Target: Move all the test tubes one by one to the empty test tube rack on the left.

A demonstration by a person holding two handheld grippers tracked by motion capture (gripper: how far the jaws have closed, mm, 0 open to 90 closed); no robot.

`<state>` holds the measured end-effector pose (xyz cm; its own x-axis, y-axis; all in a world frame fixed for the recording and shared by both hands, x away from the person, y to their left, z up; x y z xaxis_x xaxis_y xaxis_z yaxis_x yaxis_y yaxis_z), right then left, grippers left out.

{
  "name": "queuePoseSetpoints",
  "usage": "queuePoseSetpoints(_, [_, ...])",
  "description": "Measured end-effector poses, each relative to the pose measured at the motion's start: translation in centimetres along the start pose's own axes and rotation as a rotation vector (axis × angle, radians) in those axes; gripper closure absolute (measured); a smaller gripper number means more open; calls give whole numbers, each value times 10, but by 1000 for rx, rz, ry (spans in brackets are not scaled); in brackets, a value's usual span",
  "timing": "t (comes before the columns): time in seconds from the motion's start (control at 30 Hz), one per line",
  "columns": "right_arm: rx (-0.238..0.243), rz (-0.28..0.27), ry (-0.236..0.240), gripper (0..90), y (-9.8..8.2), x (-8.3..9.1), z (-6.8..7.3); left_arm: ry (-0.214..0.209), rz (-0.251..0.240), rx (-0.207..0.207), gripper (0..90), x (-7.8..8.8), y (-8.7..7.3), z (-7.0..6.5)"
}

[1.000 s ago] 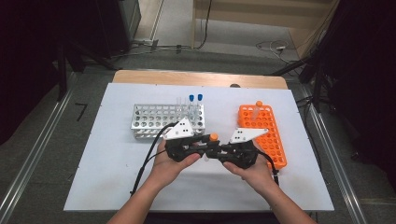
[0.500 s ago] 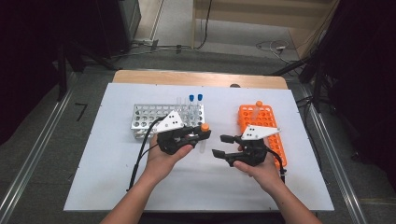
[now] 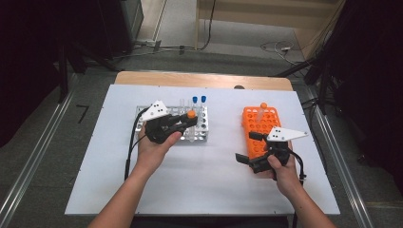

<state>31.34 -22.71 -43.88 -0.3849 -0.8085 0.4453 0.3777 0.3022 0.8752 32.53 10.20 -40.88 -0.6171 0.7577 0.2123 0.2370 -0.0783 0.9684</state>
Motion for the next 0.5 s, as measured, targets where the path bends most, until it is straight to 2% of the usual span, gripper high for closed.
queuePoseSetpoints(0.23, [-20, -3, -36, 0, -11, 19, -11, 71, -15, 8, 750, 9, 7, 24])
queuePoseSetpoints(0.3, [-27, -4, -32, 0, -14, 23, -14, 93, -22, 6, 750, 10, 9, 32])
queuePoseSetpoints(0.5, [-55, 5, -53, 0, -22, 33, -27, 143, -38, 9, 750, 9, 15, 50])
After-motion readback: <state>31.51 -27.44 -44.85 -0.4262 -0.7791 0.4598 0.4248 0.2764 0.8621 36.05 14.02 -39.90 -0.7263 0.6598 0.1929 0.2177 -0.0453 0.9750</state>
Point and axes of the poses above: each handheld gripper's, and its own axes: x roughly backward along the jaws, y roughly out of its top, z roughly to its left, the point moved 2 cm from there along -x, roughly forward along the jaws, and after that the axes turned 3 degrees about -x, right-handed, at the moved point
